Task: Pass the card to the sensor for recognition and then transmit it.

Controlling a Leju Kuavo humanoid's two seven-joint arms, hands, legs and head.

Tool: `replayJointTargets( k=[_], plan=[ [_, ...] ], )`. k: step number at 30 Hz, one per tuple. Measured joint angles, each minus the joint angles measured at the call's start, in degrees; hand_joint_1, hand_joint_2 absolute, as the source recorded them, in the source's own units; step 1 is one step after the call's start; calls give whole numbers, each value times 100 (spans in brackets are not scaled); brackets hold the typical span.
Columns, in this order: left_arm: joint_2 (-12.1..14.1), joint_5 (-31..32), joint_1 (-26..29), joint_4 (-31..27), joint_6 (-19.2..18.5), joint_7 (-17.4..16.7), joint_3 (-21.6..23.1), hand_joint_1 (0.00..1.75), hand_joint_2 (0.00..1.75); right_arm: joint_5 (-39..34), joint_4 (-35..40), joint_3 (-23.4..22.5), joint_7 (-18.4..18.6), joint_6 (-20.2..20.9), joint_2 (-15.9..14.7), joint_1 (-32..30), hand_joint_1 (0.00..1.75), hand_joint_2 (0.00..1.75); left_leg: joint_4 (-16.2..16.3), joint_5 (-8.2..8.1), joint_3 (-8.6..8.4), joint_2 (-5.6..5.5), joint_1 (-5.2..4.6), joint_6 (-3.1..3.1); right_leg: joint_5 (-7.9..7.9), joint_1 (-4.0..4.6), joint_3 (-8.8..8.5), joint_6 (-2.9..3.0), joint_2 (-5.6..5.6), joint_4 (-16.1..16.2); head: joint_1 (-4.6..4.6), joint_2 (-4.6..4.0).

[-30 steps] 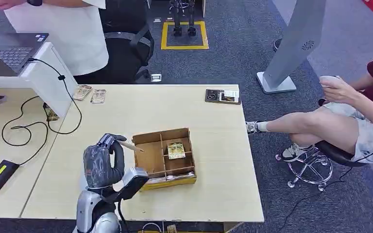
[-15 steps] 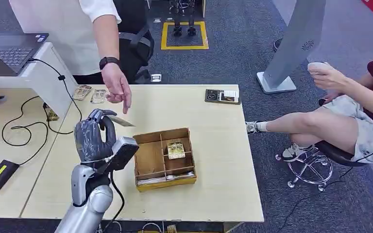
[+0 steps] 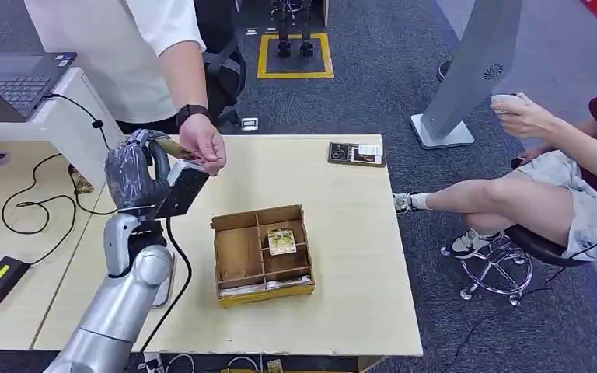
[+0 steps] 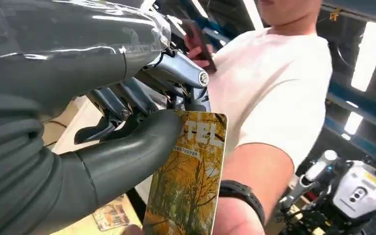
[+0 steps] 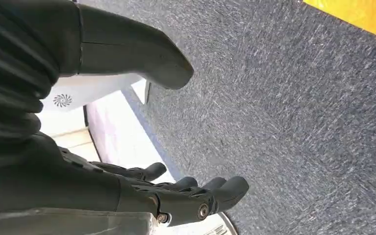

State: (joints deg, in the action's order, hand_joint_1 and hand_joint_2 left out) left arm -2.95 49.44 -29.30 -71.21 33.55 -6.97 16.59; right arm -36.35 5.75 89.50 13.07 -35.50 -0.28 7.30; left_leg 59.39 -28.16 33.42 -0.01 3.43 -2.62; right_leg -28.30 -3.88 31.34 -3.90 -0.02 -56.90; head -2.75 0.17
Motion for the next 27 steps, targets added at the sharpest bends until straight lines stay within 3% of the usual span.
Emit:
replayJointTargets(
  k=[7, 8, 9, 27],
  plan=[
    [-20, -201, -103, 190, -2, 83, -15, 175, 175, -7, 11, 2, 15, -11, 0, 7, 0, 175, 0, 0, 0, 0, 0, 0, 0, 0, 0, 0, 0, 0, -2, 0],
    [-28, -201, -103, 199, -4, 103, -15, 147, 175, -7, 15, 0, 15, -11, 0, 6, 0, 175, 0, 0, 0, 0, 0, 0, 0, 0, -1, 0, 0, 0, 0, 0],
    [-39, -206, -103, 201, -9, 107, -15, 2, 175, -7, 22, 0, 15, -11, 0, 6, 0, 175, 0, 0, 1, -1, 0, 0, 0, 0, 0, 0, -1, 0, 0, 0],
    [-57, -354, 54, 195, -164, 92, 0, 0, 175, -7, 35, 2, 9, -52, 0, -1, 0, 175, 0, 0, 1, 0, 0, 0, 0, 0, 0, 0, 0, 0, -2, 0]
  ],
)
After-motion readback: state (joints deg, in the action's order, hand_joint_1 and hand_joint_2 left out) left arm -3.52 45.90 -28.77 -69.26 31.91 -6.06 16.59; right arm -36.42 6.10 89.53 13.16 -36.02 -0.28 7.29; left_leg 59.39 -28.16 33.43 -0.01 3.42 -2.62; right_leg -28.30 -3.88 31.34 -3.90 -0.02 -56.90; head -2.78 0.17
